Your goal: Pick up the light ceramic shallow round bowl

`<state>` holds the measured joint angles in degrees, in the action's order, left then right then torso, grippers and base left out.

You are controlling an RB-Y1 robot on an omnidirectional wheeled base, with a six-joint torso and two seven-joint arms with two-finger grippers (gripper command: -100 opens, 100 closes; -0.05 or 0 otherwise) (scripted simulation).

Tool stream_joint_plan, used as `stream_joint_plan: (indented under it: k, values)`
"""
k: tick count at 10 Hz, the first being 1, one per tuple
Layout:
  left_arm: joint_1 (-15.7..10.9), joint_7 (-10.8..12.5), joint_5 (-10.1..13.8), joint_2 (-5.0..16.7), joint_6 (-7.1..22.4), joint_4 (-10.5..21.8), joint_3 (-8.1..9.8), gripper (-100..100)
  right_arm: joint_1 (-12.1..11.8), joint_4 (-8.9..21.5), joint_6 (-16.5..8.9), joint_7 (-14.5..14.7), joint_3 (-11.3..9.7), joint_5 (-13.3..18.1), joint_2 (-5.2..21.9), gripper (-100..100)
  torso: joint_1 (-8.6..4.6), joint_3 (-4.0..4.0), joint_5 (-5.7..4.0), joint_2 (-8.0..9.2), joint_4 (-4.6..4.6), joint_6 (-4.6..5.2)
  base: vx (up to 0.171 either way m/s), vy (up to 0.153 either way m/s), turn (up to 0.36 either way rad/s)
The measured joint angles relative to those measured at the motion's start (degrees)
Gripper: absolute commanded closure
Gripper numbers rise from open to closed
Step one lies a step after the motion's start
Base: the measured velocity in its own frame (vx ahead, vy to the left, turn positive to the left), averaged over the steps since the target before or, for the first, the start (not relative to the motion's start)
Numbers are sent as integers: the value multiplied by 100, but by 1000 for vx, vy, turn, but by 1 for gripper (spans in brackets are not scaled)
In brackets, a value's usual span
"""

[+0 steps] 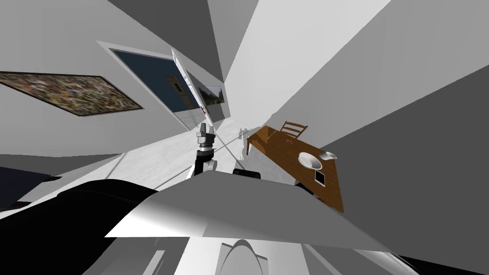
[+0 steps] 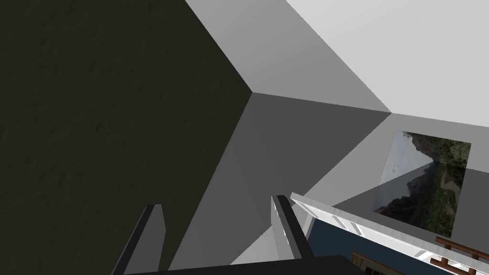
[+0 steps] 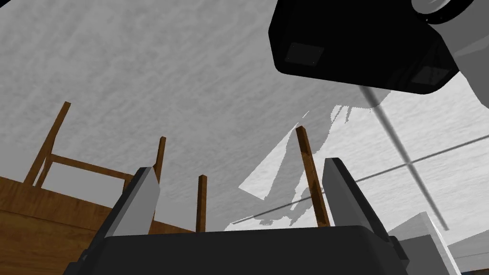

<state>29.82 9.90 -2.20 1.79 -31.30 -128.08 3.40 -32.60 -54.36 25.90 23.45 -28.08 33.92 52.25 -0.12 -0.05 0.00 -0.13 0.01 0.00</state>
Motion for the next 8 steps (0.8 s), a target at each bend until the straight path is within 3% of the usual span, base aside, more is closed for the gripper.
stream_joint_plan:
  k: [1,4,5,7,8]
  values:
    - [0,0,0,0,0,0,0,0,113,224,-54,23,-48,97,149,-100,-3,-9,0,-16,-3,-3,95,-18,147]
    - [1,0,0,0,0,0,1,0,171,425,-190,1,-93,224,559,-100,-2,-9,-2,-13,-4,7,83,-12,170]
    - [1,0,0,0,0,0,1,0,305,727,-121,114,-62,279,581,-100,-1,-9,-2,-16,-3,2,138,-30,331]
    - [2,0,0,1,0,0,1,0,421,959,-226,140,-113,396,816,-100,-11,-16,-4,-26,-7,7,95,-41,155]
    - [1,0,0,1,0,0,1,0,518,1244,-188,244,-69,440,823,-100,-8,-12,-4,-20,-5,3,112,-51,262]
